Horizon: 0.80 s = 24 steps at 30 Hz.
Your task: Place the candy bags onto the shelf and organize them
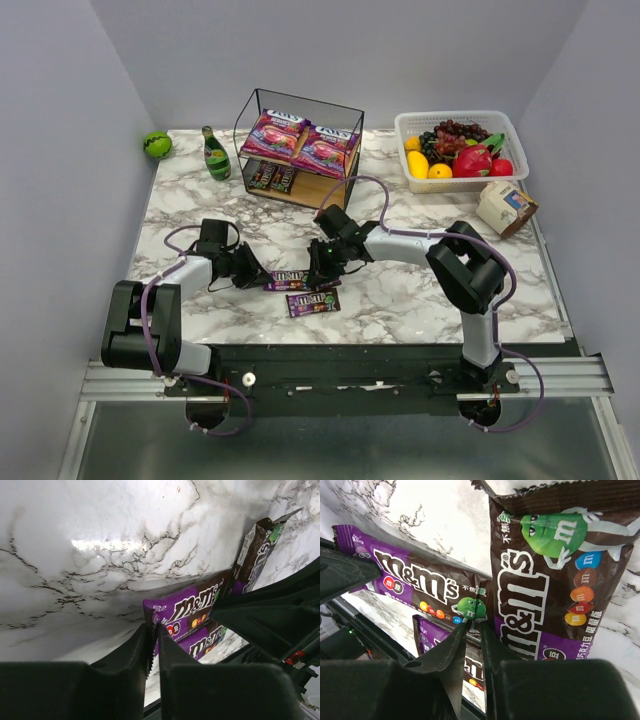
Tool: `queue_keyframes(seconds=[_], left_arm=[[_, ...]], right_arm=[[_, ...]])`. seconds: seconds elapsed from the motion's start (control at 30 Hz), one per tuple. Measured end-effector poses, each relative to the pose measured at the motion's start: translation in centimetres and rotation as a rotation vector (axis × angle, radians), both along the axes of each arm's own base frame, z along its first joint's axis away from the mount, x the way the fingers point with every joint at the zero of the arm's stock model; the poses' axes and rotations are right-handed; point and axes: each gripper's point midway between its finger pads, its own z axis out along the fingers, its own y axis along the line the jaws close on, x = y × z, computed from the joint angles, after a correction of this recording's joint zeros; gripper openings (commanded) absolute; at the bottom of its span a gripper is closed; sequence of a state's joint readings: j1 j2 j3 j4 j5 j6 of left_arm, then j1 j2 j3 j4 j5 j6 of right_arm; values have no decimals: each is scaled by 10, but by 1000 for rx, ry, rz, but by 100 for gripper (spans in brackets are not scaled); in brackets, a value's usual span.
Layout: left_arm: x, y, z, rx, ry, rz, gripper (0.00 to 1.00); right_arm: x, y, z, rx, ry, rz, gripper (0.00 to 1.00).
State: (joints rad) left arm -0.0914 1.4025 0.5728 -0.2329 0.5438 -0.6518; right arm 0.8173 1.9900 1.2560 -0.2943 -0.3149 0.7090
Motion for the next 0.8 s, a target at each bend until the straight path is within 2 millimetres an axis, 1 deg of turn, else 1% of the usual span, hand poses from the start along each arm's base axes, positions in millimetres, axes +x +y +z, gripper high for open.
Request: queue_keyframes(seconds=[0.03, 0.13, 0.17, 0.23, 0.33, 0.4, 0.47, 0.53, 0.63, 0.67, 0.73, 0.8], left_arm=[[0, 0, 0, -4, 1, 0, 1], [-1, -1, 1, -11, 1, -6, 0], [0, -1, 2, -13, 1, -3, 0], [0, -1, 3, -18, 1, -1, 0], [3, -1, 7, -25, -2, 12, 0], [8, 0, 16, -34, -15, 33, 0], [16, 1, 30, -44, -54, 62, 0], [26, 2, 50, -58, -108, 93, 0], [47, 2, 87, -89, -218, 150, 0], [53, 2, 96, -98, -242, 164, 0], [69, 3, 117, -123, -304, 216, 0], [80, 5, 128, -143, -337, 264, 0]], right_arm=[[0, 0, 0, -1, 0, -1, 27], [1, -1, 0, -9, -5, -10, 29], [2, -2, 1, -13, -11, -15, 32], [6, -8, 2, -40, -38, -40, 34], [9, -29, 9, -108, -95, -88, 38], [11, -41, 20, -132, -138, -119, 41], [14, -52, 40, -136, -188, -150, 45], [17, -59, 66, -111, -250, -180, 47], [22, -65, 104, -59, -335, -222, 49], [23, -68, 114, -46, -357, -235, 50], [22, -75, 126, -31, -387, -260, 50], [19, -83, 131, -35, -399, -280, 51]])
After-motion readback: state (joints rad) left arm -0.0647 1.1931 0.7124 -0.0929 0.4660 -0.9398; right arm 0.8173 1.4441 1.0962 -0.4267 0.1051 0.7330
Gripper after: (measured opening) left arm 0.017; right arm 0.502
